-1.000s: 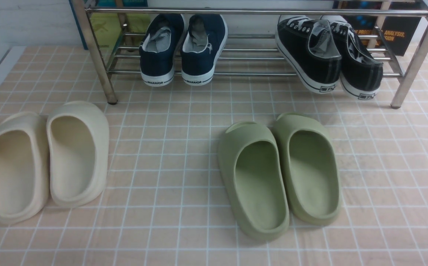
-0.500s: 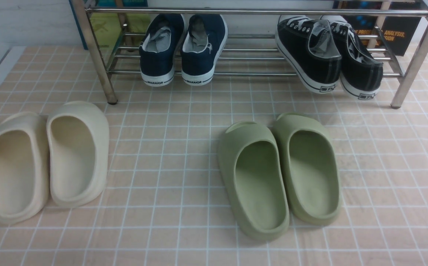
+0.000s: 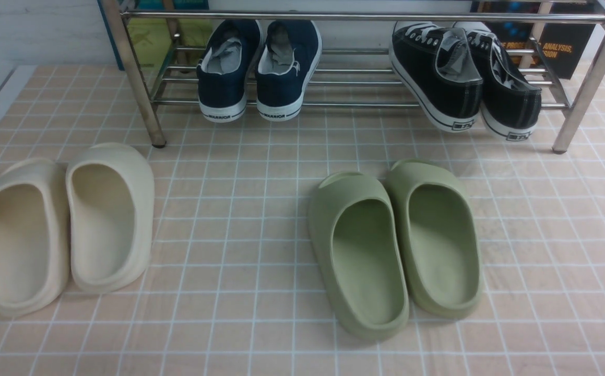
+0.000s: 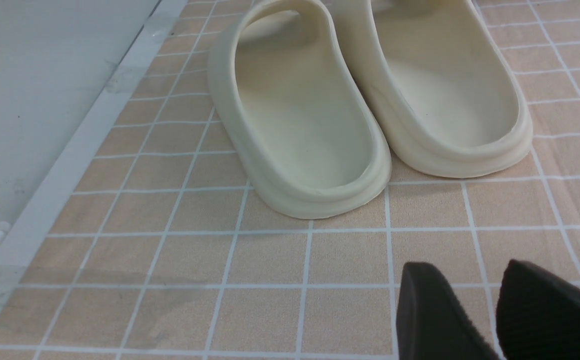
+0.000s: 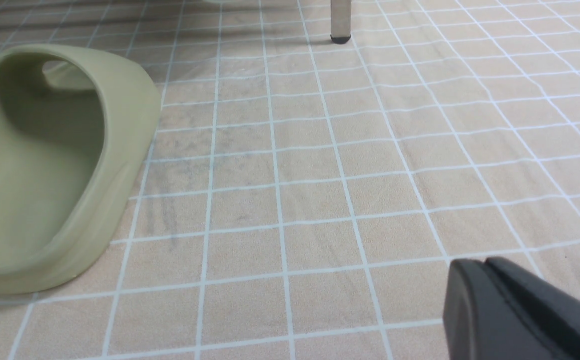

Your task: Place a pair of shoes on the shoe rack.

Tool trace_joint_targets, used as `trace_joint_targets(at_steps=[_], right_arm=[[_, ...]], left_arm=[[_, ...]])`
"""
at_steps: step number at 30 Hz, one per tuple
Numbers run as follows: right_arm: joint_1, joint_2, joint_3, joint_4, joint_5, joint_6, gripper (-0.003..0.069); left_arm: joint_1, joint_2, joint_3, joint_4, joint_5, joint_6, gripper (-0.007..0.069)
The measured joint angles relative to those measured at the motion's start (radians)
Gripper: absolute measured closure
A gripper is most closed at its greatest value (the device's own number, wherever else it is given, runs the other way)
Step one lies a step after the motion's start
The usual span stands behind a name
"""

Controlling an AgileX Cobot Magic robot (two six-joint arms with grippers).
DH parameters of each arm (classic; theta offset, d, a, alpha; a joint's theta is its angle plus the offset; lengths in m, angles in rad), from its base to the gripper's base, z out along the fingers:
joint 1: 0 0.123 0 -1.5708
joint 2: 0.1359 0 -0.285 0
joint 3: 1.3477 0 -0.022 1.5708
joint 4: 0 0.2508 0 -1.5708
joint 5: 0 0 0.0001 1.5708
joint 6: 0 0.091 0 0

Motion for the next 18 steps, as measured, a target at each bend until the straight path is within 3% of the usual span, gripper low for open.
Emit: trace_joint_targets(at_steps=[18], right_arm=[[0.000, 0.000, 0.000, 0.000, 0.000, 0.004, 0.0609]], left_arm=[[0.000, 0.000, 0.000, 0.001, 0.000, 0.000, 0.0385]])
